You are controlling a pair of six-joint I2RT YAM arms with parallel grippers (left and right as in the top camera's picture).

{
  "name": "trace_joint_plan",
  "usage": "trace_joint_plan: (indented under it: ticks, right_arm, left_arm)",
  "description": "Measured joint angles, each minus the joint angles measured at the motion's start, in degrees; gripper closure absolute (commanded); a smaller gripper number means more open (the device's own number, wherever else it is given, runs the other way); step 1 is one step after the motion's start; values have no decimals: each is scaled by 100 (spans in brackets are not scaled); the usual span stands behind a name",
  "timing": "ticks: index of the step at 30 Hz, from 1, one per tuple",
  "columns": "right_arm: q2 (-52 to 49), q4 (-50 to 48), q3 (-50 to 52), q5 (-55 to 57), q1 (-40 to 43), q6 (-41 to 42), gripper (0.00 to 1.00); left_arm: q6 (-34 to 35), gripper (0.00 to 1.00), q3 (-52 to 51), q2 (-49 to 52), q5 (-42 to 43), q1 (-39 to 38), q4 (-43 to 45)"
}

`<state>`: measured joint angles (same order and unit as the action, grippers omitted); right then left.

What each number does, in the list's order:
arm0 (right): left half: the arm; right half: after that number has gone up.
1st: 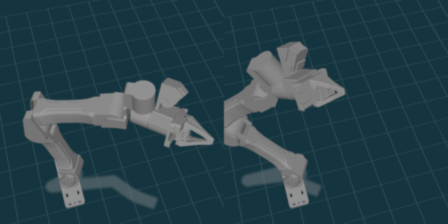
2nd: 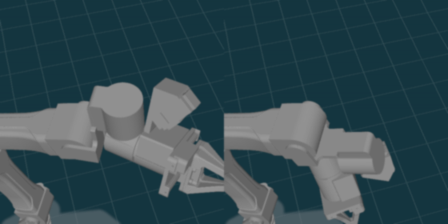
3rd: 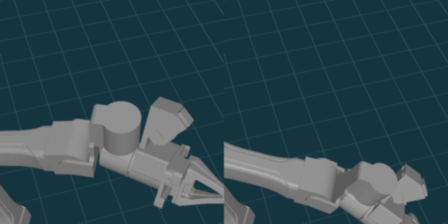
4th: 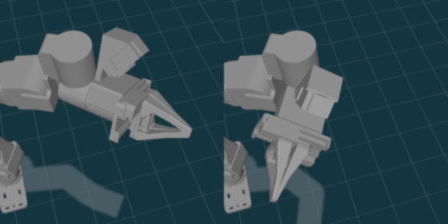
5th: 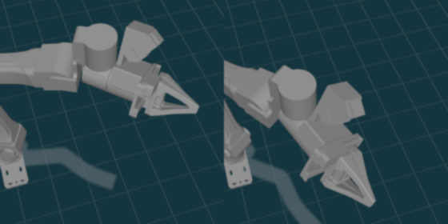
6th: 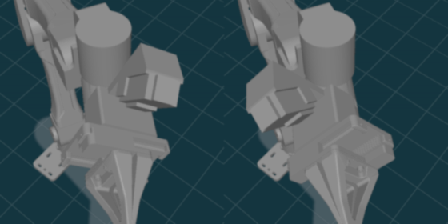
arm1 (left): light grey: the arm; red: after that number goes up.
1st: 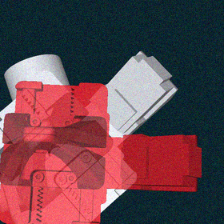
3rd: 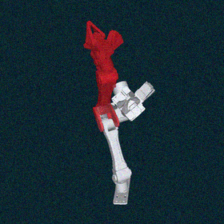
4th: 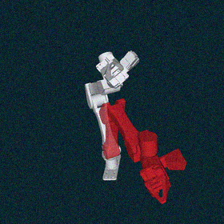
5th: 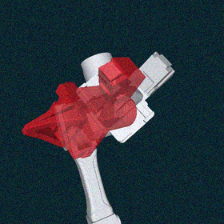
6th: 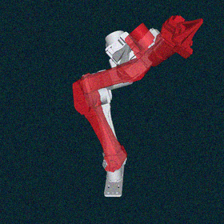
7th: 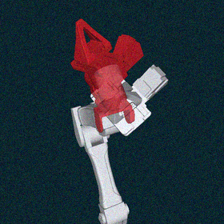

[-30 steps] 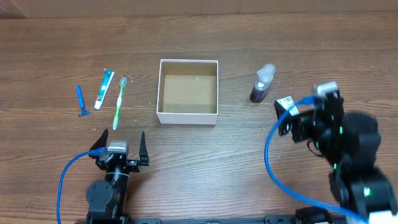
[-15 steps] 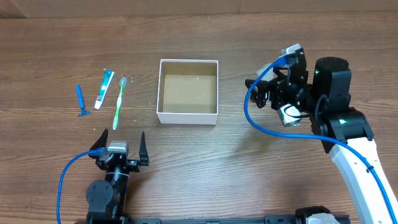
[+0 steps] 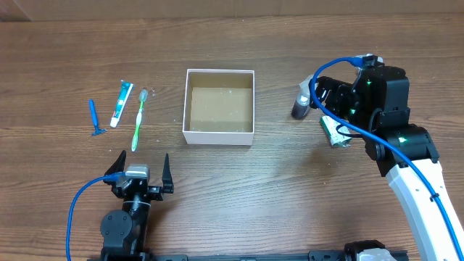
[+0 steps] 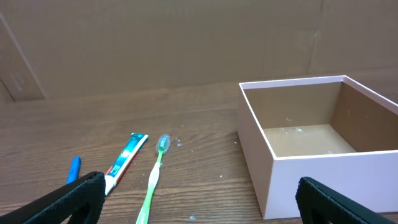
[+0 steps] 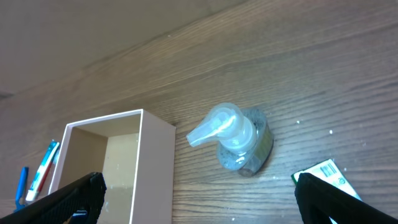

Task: Pack container
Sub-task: 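Move the right gripper over the soap pump bottle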

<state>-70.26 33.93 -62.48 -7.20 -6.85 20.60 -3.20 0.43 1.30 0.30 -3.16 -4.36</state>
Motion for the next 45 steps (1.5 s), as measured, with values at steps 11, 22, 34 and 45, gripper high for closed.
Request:
trace_joint_plan:
  ticks: [11, 22, 34, 45]
  right_arm:
    - [-33, 214, -170, 188, 0, 505, 0]
    - [-1722, 2496, -3272, 629, 0, 774, 0]
    - [-3241, 2608, -3652, 761, 0, 1331, 0]
    - [-3687, 2782, -3652, 874, 0, 1764, 0]
  left_arm:
    - [0, 0, 0, 0, 0, 2, 0]
    - [0, 0, 0, 2, 0, 0, 0]
    - [0, 0, 0, 2, 0, 0, 0]
    - [0, 0, 0, 2, 0, 2, 0]
